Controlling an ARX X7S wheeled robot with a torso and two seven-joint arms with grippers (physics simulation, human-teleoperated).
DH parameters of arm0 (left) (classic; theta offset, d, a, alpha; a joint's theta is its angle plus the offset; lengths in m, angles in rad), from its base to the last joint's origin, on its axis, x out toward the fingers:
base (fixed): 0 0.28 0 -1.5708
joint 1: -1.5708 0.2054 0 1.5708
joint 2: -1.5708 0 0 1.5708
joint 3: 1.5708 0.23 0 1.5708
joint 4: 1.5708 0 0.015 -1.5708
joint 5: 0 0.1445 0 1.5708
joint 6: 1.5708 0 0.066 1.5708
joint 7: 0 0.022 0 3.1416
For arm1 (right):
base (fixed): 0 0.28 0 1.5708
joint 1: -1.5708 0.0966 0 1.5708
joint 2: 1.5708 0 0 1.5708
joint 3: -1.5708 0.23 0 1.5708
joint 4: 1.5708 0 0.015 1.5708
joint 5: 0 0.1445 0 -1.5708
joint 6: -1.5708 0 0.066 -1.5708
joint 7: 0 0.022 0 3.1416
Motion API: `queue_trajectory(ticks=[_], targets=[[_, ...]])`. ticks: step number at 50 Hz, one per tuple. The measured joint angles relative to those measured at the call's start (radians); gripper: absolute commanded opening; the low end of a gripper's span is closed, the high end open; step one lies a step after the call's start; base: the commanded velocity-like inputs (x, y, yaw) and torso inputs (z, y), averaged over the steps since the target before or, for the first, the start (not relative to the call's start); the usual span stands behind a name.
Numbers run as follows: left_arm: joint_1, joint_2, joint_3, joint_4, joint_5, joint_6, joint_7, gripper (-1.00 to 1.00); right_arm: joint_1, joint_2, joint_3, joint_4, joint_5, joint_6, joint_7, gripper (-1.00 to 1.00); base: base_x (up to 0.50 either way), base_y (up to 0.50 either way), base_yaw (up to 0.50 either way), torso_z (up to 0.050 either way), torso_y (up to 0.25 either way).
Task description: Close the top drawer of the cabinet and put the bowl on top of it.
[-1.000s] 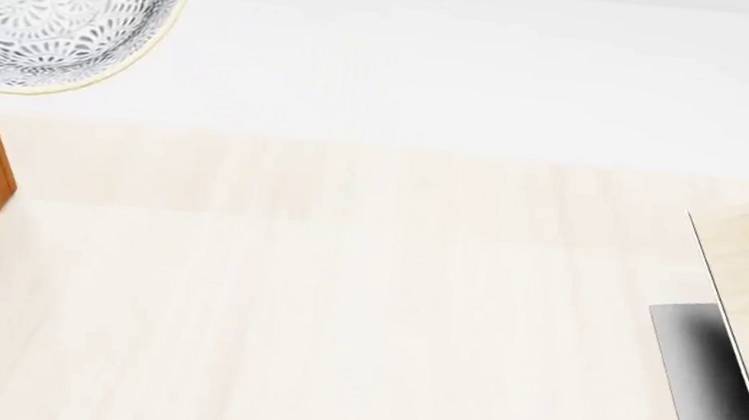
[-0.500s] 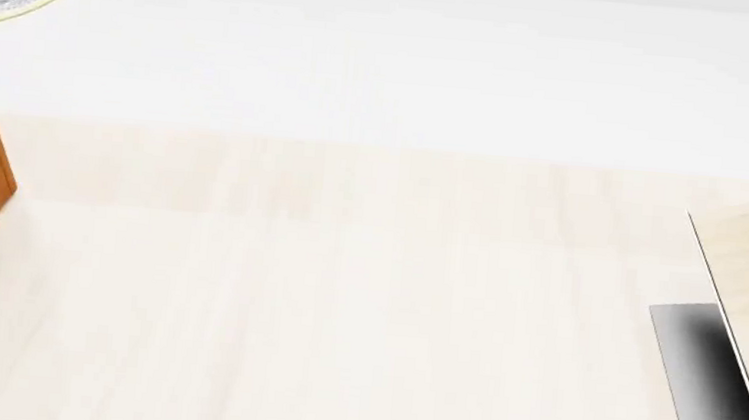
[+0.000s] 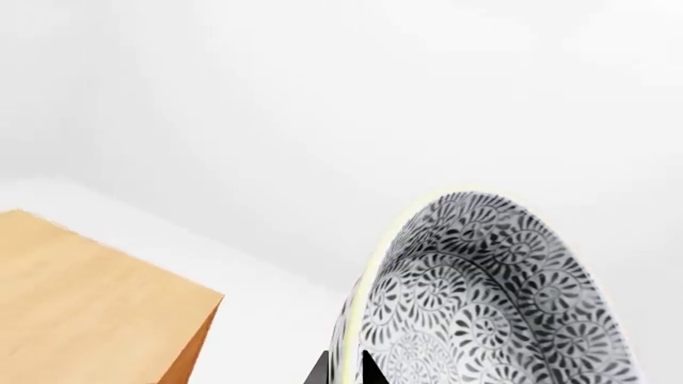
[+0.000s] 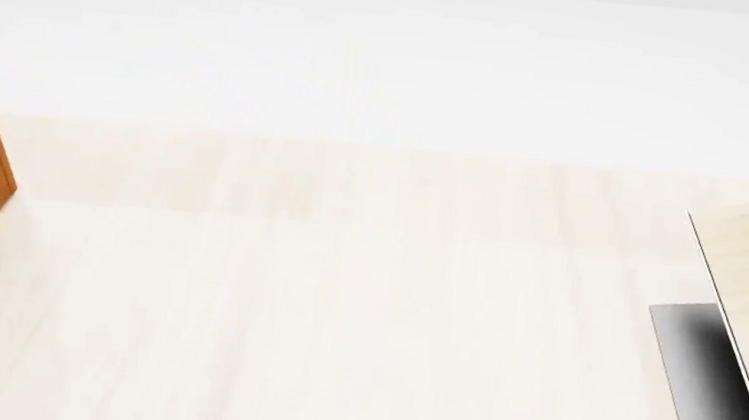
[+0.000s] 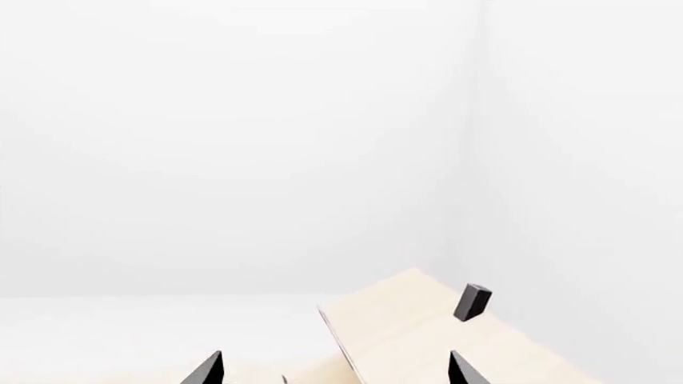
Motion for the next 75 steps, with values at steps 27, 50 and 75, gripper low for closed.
queue_trajectory(ticks=[27, 50, 75], targets=[[0.078, -0.055, -0.097, 0.005, 0.035, 0.077, -0.056, -1.00, 0.017, 0.036, -0.002, -0.010, 0.015, -0.003, 0.022, 1.00, 0.00, 0.00, 0.00, 0.000, 0.000], [0.138, -0.060, -0.129, 0.004, 0.051, 0.111, -0.079, -1.00, 0.021, 0.038, -0.012, -0.006, 0.010, -0.007, 0.024, 1.00, 0.00, 0.00, 0.00, 0.000, 0.000], [0.202, -0.098, -0.180, 0.034, 0.100, 0.155, -0.142, -1.00, 0.024, 0.078, 0.048, -0.023, 0.080, 0.010, 0.055, 1.00, 0.00, 0.00, 0.00, 0.000, 0.000]])
